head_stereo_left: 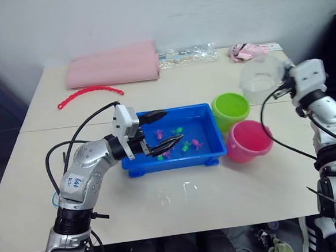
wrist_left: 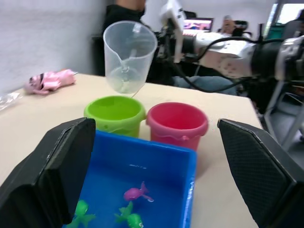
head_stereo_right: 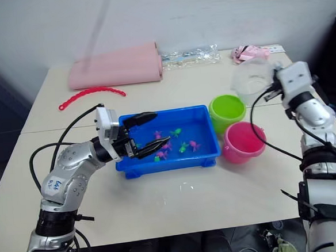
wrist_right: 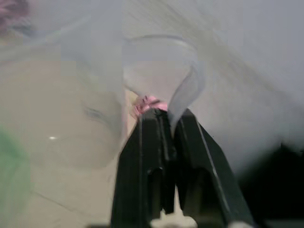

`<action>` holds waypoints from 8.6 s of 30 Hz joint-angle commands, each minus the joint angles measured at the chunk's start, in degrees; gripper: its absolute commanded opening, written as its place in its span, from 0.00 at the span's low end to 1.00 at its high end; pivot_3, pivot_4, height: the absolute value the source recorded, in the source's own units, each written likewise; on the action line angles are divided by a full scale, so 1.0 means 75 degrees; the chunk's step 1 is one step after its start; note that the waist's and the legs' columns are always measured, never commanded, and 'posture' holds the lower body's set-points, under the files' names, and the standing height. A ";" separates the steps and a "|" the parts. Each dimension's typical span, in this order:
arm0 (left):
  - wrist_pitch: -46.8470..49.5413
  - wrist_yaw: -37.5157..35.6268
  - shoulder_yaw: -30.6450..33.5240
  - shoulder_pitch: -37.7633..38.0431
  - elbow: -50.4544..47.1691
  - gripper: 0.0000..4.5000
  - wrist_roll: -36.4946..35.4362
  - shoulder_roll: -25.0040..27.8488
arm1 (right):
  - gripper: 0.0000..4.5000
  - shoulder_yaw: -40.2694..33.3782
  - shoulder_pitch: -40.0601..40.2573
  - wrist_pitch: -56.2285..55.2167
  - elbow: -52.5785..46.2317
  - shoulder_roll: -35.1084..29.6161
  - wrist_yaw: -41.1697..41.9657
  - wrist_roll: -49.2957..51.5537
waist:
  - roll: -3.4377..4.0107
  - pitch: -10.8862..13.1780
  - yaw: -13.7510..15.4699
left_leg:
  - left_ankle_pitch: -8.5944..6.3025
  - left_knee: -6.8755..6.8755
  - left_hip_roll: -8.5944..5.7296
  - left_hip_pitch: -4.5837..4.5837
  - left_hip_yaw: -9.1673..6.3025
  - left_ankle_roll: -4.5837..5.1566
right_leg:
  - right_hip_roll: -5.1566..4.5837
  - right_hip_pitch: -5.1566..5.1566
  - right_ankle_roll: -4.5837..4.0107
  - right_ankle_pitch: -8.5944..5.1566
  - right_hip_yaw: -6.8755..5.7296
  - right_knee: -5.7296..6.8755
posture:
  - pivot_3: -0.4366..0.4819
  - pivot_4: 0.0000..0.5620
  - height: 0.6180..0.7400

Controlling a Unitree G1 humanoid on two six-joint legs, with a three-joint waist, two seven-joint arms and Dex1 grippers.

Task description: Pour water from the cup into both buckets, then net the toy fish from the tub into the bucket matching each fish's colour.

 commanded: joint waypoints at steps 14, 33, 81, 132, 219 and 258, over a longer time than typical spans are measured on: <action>0.0069 -0.0660 -0.0274 0.0084 -0.0996 1.00 -0.0267 0.0406 | 0.02 -0.1873 0.1935 0.1406 0.0220 0.0259 -0.1831 0.0763 | 0.0000 0.0000 -0.0059 | 0.0005 -0.0004 -0.0010 0.0020 0.0023 0.0001 | 0.0004 -0.0002 0.0007 0.0003 0.0024 -0.0016 | 0.48 0.27 1.00; 0.0211 -0.0378 0.0059 0.0684 -0.1210 1.00 -0.0435 0.0657 | 0.66 -0.2175 0.3388 0.1443 -0.0977 0.0788 -0.2002 0.1081 | 0.0001 -0.0001 -0.0090 | 0.0005 -0.0017 -0.0012 0.0025 0.0024 0.0001 | -0.0001 -0.0001 0.0008 0.0004 0.0033 -0.0025 | 0.48 0.27 1.00; 0.1214 0.5537 0.6455 0.7926 -0.2778 1.00 -0.0470 -0.1450 | 0.98 0.1498 0.4118 0.1814 -0.7515 0.1159 0.6756 0.2991 | -0.0144 0.0025 0.0115 | -0.0155 -0.0025 0.0052 0.0040 0.0020 -0.0021 | -0.0052 -0.0007 -0.0059 -0.0028 0.0091 -0.0079 | 0.48 0.27 1.00; -0.1631 -0.2899 0.1638 0.0832 0.1729 0.00 0.0724 0.3691 | 1.00 0.0915 0.4660 0.5600 -1.1039 -0.0711 0.3084 0.3448 | -0.0073 0.0027 0.0154 | -0.0094 -0.0032 0.0090 0.0044 0.0025 -0.0124 | -0.0004 -0.0022 -0.0085 -0.0041 0.0047 -0.0024 | 0.48 0.27 1.00; -0.0304 -0.2089 0.1319 0.1130 0.0205 0.99 -0.0395 0.1710 | 0.00 0.0203 0.2172 1.3696 -1.0306 -0.1033 0.0282 0.5375 | -0.0089 0.0040 0.0061 | -0.0071 0.0101 0.0116 -0.0068 0.0085 -0.0028 | 0.0097 -0.0145 -0.0053 -0.0023 0.0129 0.0079 | 0.48 0.27 1.00; -0.0332 -0.1489 0.1123 0.1359 -0.0281 0.99 -0.0386 0.1501 | 0.00 0.1407 0.1278 1.2900 -1.0283 0.0721 -0.2043 0.3452 | -0.0089 0.0040 0.0063 | -0.0079 0.0092 0.0120 -0.0075 0.0122 -0.0029 | 0.0107 -0.0169 -0.0051 -0.0022 0.0126 0.0078 | 0.48 0.27 1.00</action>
